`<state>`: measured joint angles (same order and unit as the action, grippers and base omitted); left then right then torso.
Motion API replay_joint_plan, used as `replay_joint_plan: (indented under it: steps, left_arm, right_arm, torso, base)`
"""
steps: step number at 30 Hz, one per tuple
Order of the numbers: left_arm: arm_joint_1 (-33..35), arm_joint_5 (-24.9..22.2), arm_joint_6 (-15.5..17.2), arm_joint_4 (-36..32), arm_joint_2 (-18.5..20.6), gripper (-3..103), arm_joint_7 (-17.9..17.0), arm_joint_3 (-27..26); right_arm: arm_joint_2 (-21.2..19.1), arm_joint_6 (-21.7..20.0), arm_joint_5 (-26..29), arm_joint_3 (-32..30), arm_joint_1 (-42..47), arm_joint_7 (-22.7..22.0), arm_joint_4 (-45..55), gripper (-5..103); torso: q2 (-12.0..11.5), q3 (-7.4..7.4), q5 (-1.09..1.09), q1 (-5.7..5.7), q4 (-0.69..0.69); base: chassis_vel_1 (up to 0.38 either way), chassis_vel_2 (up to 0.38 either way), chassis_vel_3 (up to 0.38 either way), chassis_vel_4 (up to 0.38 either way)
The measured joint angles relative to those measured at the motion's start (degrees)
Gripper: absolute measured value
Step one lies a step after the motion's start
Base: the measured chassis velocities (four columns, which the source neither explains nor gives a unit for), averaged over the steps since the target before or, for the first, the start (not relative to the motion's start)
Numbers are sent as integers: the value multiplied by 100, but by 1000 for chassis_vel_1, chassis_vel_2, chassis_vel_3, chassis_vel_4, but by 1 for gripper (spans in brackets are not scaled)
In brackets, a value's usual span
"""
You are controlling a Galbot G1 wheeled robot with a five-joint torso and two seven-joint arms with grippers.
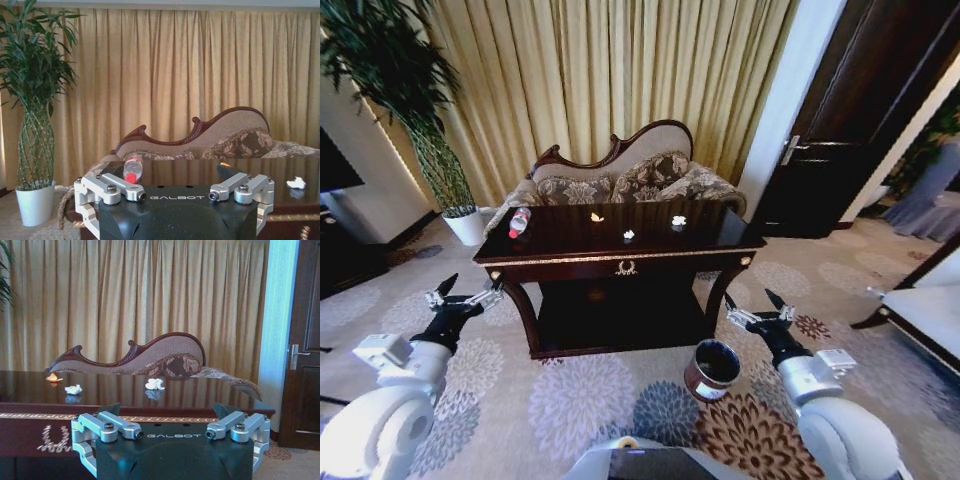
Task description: Move to the front of the table and place the trash on the table into the trash bin.
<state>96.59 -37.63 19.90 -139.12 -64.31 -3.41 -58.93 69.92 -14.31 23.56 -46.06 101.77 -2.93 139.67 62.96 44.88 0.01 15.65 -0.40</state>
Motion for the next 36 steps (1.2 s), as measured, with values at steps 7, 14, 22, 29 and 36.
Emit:
replay_joint_plan:
  steps: [7, 14, 22, 29, 36]
  left_arm:
    - [4, 0, -11, 0, -13, 100, 5, -3]
    - [5, -6, -13, -16, -38, 100, 11, 5]
    - [21, -17, -13, -56, -56, 100, 17, -2]
    - [26, -22, -13, -66, -56, 100, 19, -4]
    - [26, -20, -13, -73, -46, 100, 22, 1]
  right_arm:
    - [1, 0, -1, 10, 1, 3, 0, 100]
    - [16, -42, -7, 15, 28, 21, 30, 100]
    - [29, -68, -52, 45, 26, 21, 48, 100]
    - [37, -14, -47, 45, 36, 77, 36, 100]
    - [59, 13, 1, 43, 38, 183, 32, 100]
  torso:
    - [0, 0, -1, 0, -1]
    - [-2, 1, -1, 3, 0]
    - [2, -2, -1, -3, 0]
    - [2, -1, -1, -3, 0]
    - [0, 0, -1, 0, 0]
  base:
    - [-219, 198, 210, -201]
    - [-158, 167, 169, -151]
    - [-20, 12, 14, -16]
    - [0, 0, 0, 0]
    - [0, 0, 0, 0]
